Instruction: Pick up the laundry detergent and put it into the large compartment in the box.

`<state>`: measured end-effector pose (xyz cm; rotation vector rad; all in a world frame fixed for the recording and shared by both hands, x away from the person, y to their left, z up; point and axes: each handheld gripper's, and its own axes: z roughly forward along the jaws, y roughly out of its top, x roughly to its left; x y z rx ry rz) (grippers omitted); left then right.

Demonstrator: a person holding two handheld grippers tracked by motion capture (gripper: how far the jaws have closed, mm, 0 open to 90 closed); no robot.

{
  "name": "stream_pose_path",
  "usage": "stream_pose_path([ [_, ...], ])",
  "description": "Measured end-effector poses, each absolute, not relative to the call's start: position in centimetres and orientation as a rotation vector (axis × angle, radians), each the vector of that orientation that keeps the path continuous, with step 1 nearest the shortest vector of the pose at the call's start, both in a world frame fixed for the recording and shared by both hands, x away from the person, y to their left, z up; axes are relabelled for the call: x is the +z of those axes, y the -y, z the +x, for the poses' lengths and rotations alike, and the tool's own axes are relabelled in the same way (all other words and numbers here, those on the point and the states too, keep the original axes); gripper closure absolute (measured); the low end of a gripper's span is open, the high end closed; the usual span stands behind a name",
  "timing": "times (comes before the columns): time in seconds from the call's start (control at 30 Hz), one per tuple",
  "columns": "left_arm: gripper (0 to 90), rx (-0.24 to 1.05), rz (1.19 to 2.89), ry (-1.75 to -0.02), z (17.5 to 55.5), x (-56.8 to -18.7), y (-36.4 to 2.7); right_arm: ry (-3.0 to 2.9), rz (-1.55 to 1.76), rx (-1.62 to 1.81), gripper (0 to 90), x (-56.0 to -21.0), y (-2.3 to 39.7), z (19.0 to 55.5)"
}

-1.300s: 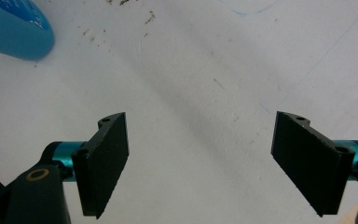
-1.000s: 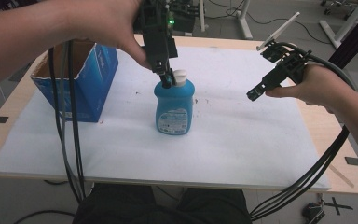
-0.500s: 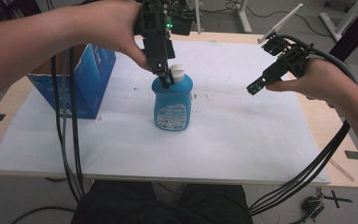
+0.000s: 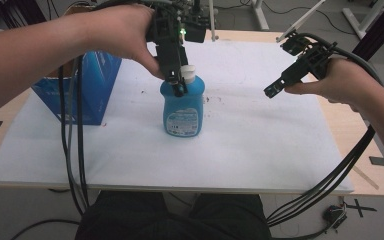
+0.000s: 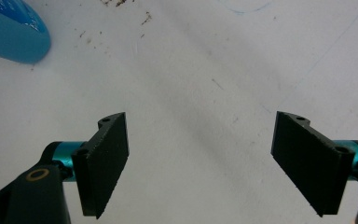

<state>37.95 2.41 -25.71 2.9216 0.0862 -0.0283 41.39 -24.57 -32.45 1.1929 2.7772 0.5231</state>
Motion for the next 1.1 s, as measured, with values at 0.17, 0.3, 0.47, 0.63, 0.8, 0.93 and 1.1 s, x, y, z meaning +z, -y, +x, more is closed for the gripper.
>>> stream_pose_path([
  [0.17, 18.1, -0.045, 2.929, -0.082, 37.8, -26.6, -2.0, -2.78, 1.189, 0.526, 18.3, -32.6, 24.6, 41.4],
  [0.3, 18.1, -0.048, 2.937, -0.077, 37.7, -27.1, -1.8, -2.78, 1.195, 0.528, 18.3, -32.6, 24.6, 41.3],
  [0.47, 18.1, -0.047, 2.944, -0.076, 37.7, -27.6, -1.5, -2.781, 1.194, 0.525, 18.3, -32.7, 24.6, 41.3],
  [0.63, 18.1, -0.046, 2.965, -0.069, 37.6, -28.5, -1.3, -2.782, 1.187, 0.527, 18.3, -32.7, 24.5, 41.3],
  [0.8, 18.1, -0.052, 2.977, -0.067, 37.6, -29.2, -1.2, -2.782, 1.191, 0.529, 18.3, -32.7, 24.5, 41.3],
  [0.93, 18.2, -0.057, 2.978, -0.077, 37.7, -29.3, -1.2, -2.782, 1.19, 0.529, 18.3, -32.8, 24.6, 41.3],
  [1.1, 18.2, -0.064, 2.983, -0.078, 37.7, -29.3, -1.2, -2.784, 1.192, 0.525, 18.3, -32.8, 24.6, 41.2],
])
